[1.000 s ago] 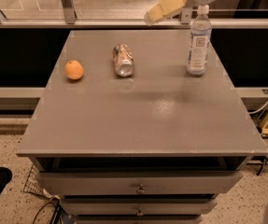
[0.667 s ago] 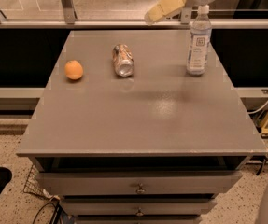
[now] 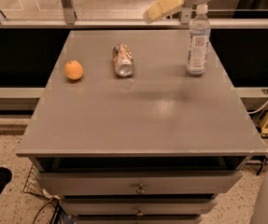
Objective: Place orange can upright
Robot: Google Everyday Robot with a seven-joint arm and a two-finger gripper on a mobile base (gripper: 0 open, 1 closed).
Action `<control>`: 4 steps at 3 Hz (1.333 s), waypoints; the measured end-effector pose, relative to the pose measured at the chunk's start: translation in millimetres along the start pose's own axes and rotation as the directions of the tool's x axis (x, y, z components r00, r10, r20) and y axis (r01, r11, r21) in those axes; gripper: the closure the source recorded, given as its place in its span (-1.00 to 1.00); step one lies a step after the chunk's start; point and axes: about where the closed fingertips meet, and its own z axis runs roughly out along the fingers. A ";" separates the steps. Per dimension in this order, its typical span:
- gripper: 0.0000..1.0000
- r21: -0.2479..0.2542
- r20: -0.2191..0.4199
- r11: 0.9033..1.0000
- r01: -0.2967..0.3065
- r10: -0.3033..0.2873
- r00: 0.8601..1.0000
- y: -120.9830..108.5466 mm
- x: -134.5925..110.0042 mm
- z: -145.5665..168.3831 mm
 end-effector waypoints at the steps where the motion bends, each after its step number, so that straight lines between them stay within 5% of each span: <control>1: -1.00 0.000 0.000 1.000 0.000 0.000 1.000 0.0 -0.4 -0.5; 4: -1.00 0.001 0.000 1.000 0.000 0.000 1.000 0.0 -0.6 -0.9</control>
Offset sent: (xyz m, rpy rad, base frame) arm -0.0273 -0.0281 0.1136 -0.1382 -0.2353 -0.0792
